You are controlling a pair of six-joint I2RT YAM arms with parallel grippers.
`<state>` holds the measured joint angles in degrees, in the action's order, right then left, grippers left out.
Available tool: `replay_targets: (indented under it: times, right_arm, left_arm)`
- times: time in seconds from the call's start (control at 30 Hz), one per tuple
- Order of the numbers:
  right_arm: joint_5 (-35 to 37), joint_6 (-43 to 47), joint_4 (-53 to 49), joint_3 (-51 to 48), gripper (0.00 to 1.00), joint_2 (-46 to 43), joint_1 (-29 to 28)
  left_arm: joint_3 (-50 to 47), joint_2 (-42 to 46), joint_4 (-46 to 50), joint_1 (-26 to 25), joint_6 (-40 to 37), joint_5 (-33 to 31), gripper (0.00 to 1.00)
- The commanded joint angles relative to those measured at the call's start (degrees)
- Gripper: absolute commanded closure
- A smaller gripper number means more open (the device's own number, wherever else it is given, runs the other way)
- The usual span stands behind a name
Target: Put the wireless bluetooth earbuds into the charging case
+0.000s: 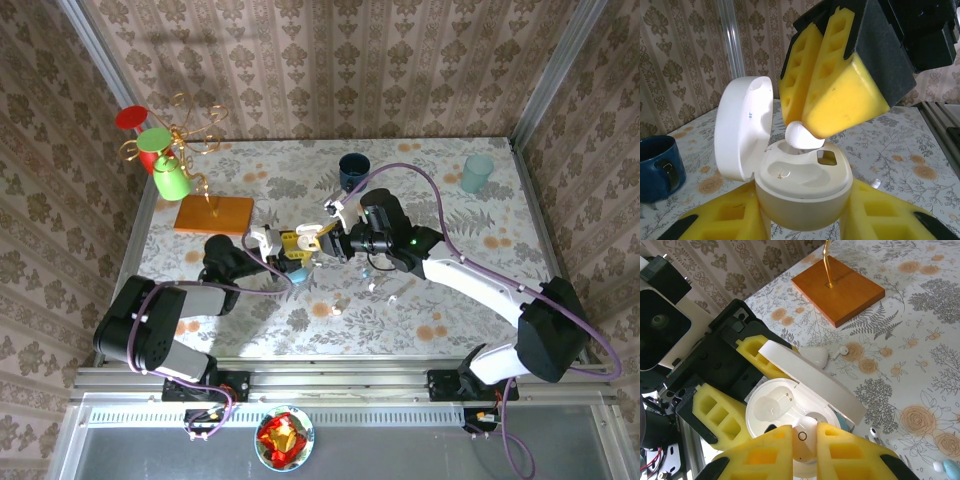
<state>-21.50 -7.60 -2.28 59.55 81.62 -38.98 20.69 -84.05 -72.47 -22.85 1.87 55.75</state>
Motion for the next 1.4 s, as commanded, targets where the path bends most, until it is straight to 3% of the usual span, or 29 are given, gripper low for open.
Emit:
replay_targets:
  times: [0.0, 0.17, 0.47, 0.6, 0.77, 0.87, 1.13, 1.37]
  right_arm:
    - [0.05, 0.74, 0.71, 0.79, 0.81, 0.03, 0.16]
    - [0.68, 0.0, 0.88, 0.79, 0.61, -1.36, 0.17]
    - [4.73, -3.17, 1.8, -4.75, 0.41, -11.55, 0.05]
    - [12.85, -8.06, -1.03, -10.29, 0.39, -18.09, -0.85]
    - [16.96, -12.6, -4.79, -18.11, 0.38, -23.78, -3.0]
    - [20.21, -14.97, -11.94, -18.59, 0.38, -24.05, -3.56]
    - [15.23, -43.0, -12.01, -24.61, 0.41, -19.92, -5.21]
    - [13.06, -55.43, -0.28, -30.12, 0.5, -15.79, -9.33]
  left_arm:
    - [0.89, 1.26, -1.45, -0.35, 0.36, 0.8, 0.67]
    - [0.74, 1.52, -1.45, -0.35, 0.48, 0.83, 0.67]
    - [0.38, 1.14, -1.49, 0.37, -0.5, -0.4, 0.67]
    - [-0.02, 1.96, -1.45, 1.55, -0.07, -0.68, 0.67]
    - [-0.73, 2.38, -1.44, 3.33, -0.59, -2.05, 0.67]
    - [-0.9, 2.57, -1.45, 4.34, -0.43, -2.37, 0.67]
    - [-1.79, 3.72, -1.45, 6.3, -1.21, -3.99, 0.67]
    - [-1.09, 3.62, -1.54, 6.94, -1.11, -4.74, 0.66]
